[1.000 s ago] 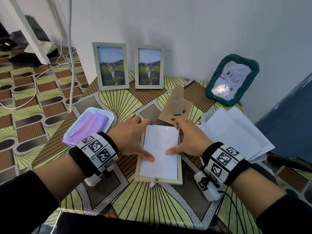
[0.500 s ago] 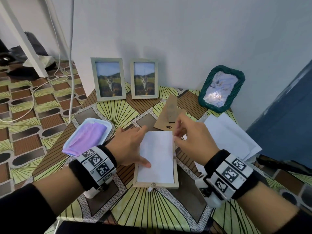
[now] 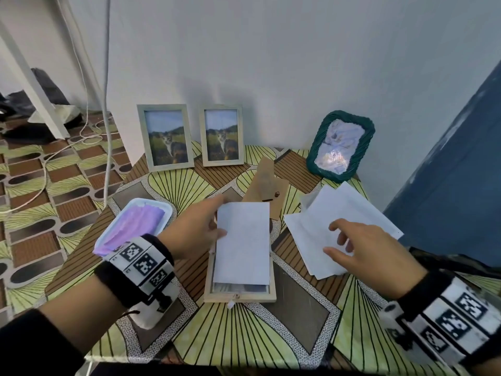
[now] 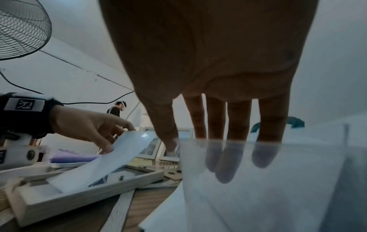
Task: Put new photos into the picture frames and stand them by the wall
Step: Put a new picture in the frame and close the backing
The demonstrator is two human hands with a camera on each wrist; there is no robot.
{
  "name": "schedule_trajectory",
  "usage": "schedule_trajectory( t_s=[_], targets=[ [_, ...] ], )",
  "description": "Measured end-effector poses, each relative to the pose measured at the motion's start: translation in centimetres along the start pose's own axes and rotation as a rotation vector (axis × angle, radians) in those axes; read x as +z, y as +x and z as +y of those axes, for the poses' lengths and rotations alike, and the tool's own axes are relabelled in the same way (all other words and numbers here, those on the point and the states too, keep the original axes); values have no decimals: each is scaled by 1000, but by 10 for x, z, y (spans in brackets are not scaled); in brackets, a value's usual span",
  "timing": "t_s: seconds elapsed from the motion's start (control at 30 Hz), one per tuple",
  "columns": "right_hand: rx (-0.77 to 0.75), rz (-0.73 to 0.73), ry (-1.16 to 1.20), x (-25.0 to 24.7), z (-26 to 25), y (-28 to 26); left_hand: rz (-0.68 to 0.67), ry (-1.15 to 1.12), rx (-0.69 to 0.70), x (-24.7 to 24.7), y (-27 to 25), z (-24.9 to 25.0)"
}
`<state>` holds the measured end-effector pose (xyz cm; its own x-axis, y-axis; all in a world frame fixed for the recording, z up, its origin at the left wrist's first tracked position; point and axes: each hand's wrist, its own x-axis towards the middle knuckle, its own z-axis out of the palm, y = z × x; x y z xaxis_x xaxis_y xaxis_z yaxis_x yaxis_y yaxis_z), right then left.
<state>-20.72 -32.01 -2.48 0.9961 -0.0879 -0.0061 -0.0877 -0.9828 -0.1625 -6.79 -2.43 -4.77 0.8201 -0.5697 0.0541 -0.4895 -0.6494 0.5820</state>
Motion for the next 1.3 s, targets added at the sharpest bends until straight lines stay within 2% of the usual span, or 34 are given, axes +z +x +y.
schedule_trajectory(
  t_s=[0.13,0.23,0.3,0.4,0.5,0.73,0.83,1.13,1.3],
  targets=[
    [4,-12,184,12,3,-2,112,-77,11,-6,4,2],
    [25,3,324,15,6,0,122,-178,56,-16,10,9],
    [48,41,394,16,9,1,131,-322,78,-23,14,16],
    [92,107,499,17,13,2,140,-578,13,-30,21,30],
    [136,145,586,17,17,3,98,-674,-71,-30,30,45],
    [171,176,685,7,23,5,-126,-719,-168,2,53,66],
    [175,168,697,5,25,5,-202,-657,-215,18,69,70],
    [164,165,724,7,28,6,-307,-211,-245,53,117,81],
    [139,149,679,12,26,8,-297,-21,-241,68,126,88]
  ],
)
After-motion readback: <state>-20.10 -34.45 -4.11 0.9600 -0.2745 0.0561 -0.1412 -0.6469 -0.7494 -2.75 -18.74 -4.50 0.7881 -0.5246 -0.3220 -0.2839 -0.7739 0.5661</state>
